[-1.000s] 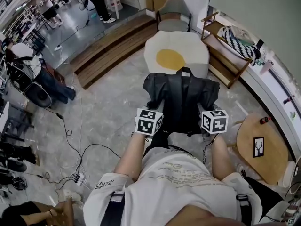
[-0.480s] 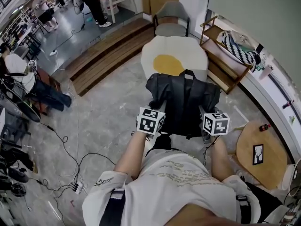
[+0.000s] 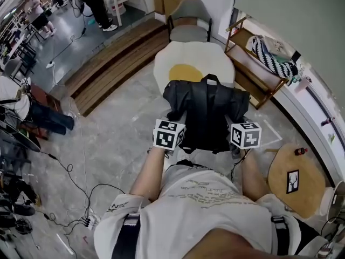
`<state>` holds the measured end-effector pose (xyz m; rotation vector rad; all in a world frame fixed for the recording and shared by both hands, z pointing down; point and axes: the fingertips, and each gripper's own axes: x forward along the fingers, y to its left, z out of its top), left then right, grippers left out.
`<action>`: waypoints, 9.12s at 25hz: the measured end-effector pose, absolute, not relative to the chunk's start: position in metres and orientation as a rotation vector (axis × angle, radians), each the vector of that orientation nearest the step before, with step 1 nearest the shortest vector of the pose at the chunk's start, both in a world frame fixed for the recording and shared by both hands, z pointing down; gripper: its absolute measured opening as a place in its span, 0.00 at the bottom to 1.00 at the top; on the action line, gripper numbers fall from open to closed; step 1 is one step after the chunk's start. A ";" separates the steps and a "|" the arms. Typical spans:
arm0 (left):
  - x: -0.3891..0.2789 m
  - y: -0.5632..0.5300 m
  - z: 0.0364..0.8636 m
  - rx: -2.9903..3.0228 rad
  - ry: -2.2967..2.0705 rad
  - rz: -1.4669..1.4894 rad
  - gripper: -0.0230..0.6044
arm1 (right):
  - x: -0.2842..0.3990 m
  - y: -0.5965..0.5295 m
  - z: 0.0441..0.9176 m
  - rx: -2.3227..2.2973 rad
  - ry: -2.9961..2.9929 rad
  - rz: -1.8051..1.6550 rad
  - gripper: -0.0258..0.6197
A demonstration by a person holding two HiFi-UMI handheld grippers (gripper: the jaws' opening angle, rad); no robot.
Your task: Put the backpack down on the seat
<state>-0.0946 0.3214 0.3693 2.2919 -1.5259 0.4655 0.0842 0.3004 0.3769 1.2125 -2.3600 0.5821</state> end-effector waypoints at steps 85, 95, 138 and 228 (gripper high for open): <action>-0.076 -0.129 0.412 2.020 -1.524 0.554 0.13 | 0.097 -0.179 0.436 0.902 -2.313 0.780 0.15; -0.085 -0.140 0.444 1.997 -1.453 0.650 0.14 | 0.089 -0.181 0.472 0.910 -2.270 0.858 0.15; -0.087 -0.214 0.807 1.902 -0.957 0.931 0.13 | 0.097 -0.199 0.819 1.221 -1.810 1.227 0.17; -0.199 -0.218 0.178 2.177 -2.074 0.195 0.07 | 0.000 -0.267 0.185 1.532 -2.754 0.173 0.08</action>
